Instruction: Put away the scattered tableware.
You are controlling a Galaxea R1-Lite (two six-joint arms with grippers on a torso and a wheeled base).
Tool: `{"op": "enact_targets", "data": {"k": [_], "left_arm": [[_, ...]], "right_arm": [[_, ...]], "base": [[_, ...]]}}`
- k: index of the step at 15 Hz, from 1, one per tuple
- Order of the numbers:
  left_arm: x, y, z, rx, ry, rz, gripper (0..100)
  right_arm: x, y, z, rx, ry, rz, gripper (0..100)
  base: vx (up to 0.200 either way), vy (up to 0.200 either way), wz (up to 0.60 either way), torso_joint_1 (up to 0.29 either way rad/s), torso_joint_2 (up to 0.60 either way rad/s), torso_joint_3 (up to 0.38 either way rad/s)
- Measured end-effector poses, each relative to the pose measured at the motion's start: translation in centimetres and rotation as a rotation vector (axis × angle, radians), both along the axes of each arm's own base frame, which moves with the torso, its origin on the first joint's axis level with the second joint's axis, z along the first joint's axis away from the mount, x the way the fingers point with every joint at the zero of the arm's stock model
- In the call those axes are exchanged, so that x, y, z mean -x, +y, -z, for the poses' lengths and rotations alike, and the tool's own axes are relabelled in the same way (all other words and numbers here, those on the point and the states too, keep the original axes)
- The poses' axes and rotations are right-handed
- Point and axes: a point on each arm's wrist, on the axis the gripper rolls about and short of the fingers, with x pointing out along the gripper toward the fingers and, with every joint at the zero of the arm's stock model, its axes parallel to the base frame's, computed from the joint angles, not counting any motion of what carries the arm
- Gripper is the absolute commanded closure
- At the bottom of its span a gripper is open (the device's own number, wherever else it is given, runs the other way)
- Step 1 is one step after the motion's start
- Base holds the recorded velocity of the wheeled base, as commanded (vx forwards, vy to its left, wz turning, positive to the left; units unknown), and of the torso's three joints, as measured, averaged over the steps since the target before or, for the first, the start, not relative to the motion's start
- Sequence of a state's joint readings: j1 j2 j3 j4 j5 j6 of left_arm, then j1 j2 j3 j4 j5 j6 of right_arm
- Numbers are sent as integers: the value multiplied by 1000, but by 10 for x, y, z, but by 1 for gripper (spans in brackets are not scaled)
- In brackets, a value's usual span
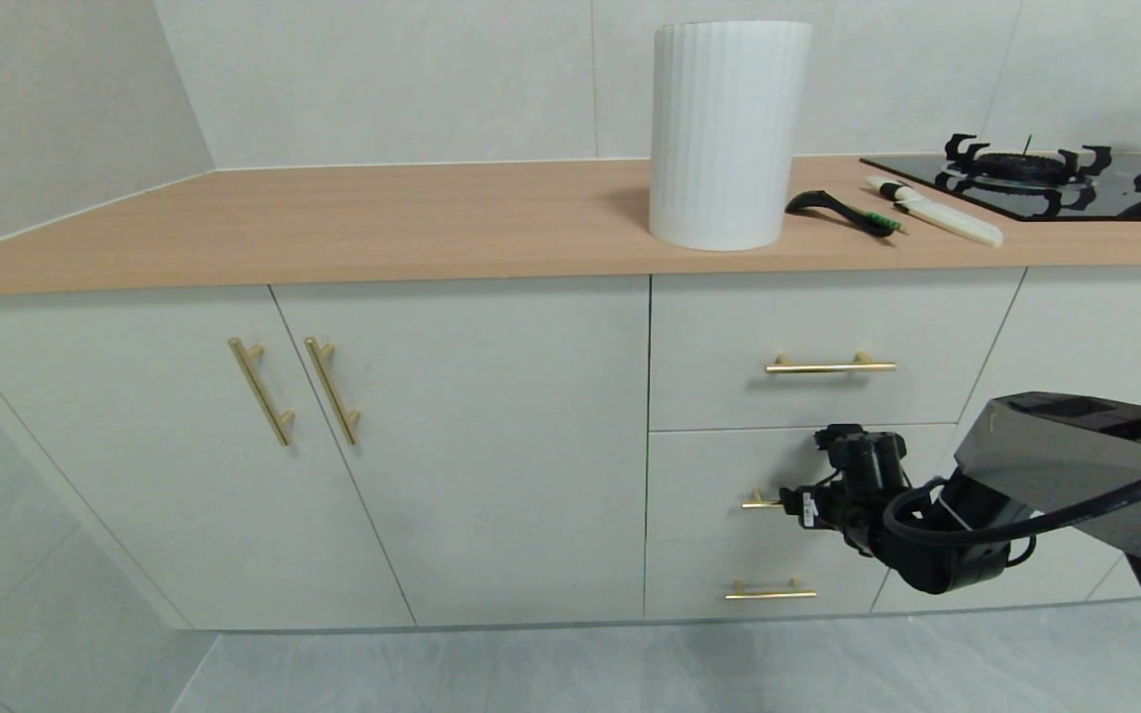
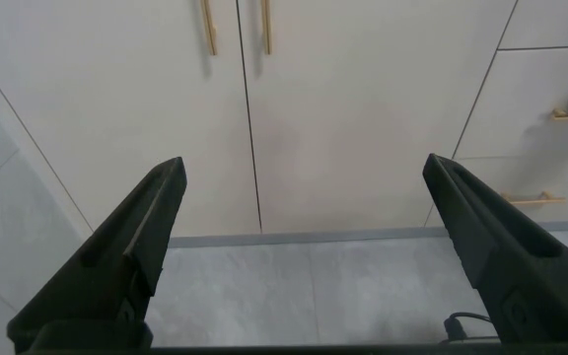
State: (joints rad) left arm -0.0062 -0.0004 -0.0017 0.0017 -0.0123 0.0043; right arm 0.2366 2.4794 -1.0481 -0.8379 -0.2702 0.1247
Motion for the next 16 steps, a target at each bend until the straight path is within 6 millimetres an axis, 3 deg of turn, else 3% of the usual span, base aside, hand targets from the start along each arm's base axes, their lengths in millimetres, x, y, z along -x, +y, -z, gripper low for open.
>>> {"op": "enact_targets", "data": {"k": [16], "left_arm": [[0,0,0,0,0,0,0]], "right_arm": [[3,0,1,-12,71,-28,0]], "base": [[0,0,0,0,0,0]]}}
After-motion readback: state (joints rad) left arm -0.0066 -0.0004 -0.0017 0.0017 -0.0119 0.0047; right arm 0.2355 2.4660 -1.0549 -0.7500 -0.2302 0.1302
